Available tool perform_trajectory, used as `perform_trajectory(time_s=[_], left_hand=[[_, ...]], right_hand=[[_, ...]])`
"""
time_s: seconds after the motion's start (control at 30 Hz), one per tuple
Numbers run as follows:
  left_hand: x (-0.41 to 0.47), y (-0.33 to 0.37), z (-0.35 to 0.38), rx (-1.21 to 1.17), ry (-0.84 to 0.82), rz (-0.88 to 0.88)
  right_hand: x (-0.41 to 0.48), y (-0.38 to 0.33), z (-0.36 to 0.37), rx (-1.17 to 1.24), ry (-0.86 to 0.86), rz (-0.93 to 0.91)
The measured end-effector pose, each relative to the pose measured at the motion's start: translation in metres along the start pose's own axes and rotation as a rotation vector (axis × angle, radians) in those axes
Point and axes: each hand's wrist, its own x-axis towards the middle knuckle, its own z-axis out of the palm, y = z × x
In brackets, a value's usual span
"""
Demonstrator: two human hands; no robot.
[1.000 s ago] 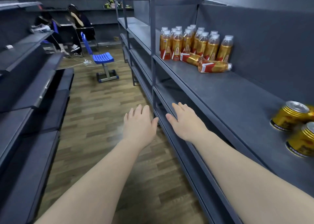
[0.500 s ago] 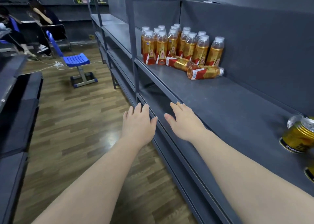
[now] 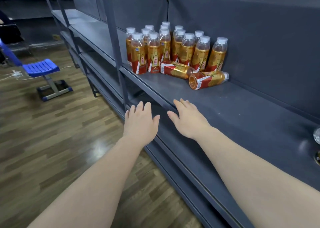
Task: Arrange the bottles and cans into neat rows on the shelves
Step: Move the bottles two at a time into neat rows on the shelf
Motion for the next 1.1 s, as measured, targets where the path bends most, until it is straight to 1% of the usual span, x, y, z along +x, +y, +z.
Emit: perform_trajectory(time_s=[0.33, 0.57, 0.77, 0.9, 1.0, 1.1], left_hand=[[0.103, 0.023, 0.012, -0.011, 0.007, 0.079], [0.174, 0.06, 0.016, 0.021, 0.01, 0.16], [0.221, 0.087, 0.035, 0.031, -0.004, 0.27], [0.253, 0.095, 0.044, 0.055, -0.041, 0.349], [0.279, 0.096, 0.051, 0.126, -0.007, 0.427], [0.3, 0.097, 0.054, 0.242, 0.001, 0.5]], right_hand=[[0.09, 0.037, -0.02, 0.012, 0.054, 0.073], [0.142, 0.083, -0.053, 0.003, 0.212, 0.125], [0.159, 0.124, -0.064, 0.041, 0.289, 0.319], [0.171, 0.134, -0.066, 0.101, 0.354, 0.46], [0.181, 0.136, -0.068, 0.116, 0.385, 0.598], [0.192, 0.135, -0.069, 0.21, 0.383, 0.769]])
